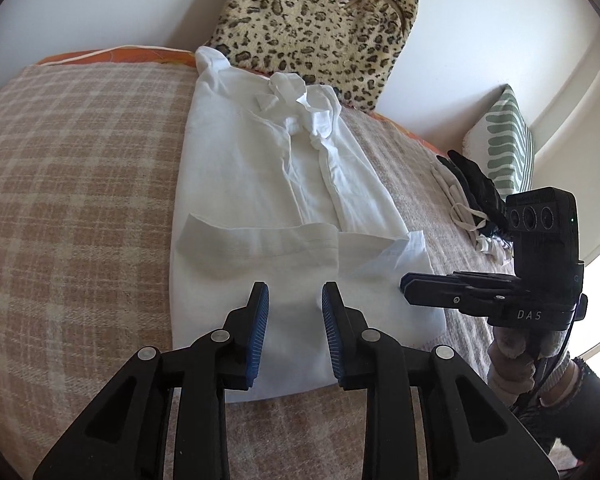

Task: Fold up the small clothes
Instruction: 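Open both grippers and release the folded hem onto the shirt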

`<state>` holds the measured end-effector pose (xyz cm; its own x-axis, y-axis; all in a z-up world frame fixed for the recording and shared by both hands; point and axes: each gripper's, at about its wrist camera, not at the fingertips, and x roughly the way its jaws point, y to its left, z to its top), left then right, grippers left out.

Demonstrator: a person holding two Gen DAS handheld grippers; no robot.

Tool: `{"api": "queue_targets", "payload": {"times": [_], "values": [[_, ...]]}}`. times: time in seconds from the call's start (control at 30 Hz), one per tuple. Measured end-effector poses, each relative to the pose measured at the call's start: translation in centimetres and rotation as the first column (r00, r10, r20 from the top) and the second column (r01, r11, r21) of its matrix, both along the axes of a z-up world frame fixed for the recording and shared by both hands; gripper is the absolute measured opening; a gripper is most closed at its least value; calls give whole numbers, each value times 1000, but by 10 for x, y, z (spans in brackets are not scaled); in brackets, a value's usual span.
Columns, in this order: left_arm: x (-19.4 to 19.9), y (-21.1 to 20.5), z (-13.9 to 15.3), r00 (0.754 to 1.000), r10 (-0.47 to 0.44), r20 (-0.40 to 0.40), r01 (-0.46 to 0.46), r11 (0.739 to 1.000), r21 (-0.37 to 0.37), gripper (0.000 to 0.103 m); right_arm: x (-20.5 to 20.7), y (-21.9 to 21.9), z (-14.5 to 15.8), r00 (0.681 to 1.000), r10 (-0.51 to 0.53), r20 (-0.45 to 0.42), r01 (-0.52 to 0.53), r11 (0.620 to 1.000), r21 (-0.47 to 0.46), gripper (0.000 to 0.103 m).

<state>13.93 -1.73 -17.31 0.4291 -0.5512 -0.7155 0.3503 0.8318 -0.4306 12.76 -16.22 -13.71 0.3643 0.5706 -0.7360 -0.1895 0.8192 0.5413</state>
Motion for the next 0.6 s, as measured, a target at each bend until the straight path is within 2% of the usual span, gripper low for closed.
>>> {"api": "queue_targets", "payload": {"times": [0.1,0.2,0.3,0.4,0.47,0.6], "values": [[8,5,-6,997,74,25,-76,993,88,26,13,-10,-2,997,-82,5,82,995,-54,22],[8,8,-1,989,117,87,-131,977,171,26,21,-26,0,988,-152,29,155,978,-141,19],[2,9,3,984,129,123,-150,973,178,26,20,-36,6,982,-183,53,189,969,-159,20],[-7,3,11,979,97,177,-133,970,202,26,15,-35,13,982,-168,89,182,964,-191,24],[-10,0,15,977,97,190,-132,974,182,26,13,-33,18,981,-158,111,179,961,-212,28],[-13,-8,27,973,86,216,-118,983,143,26,16,-34,26,980,-152,128,175,966,-191,34]]}}
